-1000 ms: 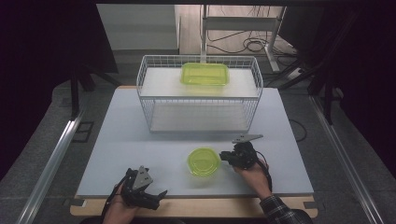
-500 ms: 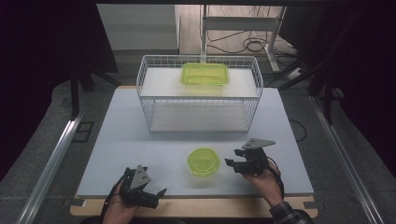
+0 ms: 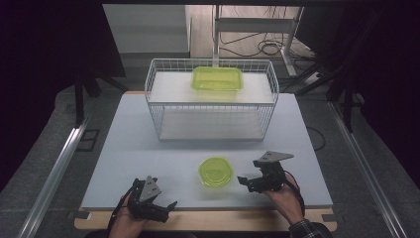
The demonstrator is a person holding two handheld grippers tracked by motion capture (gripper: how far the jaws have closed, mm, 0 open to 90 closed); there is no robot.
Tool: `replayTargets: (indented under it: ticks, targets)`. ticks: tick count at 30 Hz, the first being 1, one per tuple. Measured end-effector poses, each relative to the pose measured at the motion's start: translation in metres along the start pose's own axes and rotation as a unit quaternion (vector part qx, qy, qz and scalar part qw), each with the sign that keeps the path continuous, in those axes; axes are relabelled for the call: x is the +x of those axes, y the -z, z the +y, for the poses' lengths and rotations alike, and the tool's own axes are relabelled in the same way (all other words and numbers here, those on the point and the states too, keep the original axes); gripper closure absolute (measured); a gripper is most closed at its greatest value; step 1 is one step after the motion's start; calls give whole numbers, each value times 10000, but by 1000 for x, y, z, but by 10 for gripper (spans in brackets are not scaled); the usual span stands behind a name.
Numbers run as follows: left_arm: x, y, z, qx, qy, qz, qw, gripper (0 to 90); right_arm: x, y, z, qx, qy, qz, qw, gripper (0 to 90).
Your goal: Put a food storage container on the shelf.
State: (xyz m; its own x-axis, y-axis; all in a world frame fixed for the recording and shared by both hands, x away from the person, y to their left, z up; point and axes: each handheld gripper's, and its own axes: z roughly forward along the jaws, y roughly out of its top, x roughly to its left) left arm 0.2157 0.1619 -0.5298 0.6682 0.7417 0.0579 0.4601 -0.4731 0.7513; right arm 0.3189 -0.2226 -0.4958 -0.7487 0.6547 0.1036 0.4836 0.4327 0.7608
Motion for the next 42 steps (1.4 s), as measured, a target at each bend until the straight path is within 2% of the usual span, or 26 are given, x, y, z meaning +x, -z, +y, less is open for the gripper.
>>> replayTargets:
  ticks: [3,8,11,13,16,26,29,33,36,42]
  targets:
    - [0,0,0,-1,-11,0,10000,4,1,-1,1,-40,-39,-7,10000,89]
    - [-1,0,0,5,-13,6,10000,4,2,-1,7,-51,-202,144,9997,68]
    - [-1,-1,0,12,-14,0,10000,4,5,-2,13,29,-328,126,9994,68]
    - [-1,-1,0,13,-16,0,10000,4,6,-2,18,87,-465,137,9988,104]
    - [-1,-1,0,29,-33,-7,10000,4,5,-2,24,113,-644,371,9972,167]
    - [-2,-2,0,41,-59,-6,10000,4,-5,-12,39,152,-780,751,9940,363]
    - [-2,-2,0,41,-56,-11,10000,4,-8,-18,43,168,-930,905,9914,415]
    - [-2,-2,0,43,-59,-15,10000,4,-11,-25,45,264,-1076,991,9889,501]
    - [-2,-2,0,45,-59,-16,10000,4,-15,-29,44,331,-1253,1166,9847,557]
    - [-2,-2,0,55,-72,-21,10000,4,-17,-37,43,509,-1424,1358,9791,641]
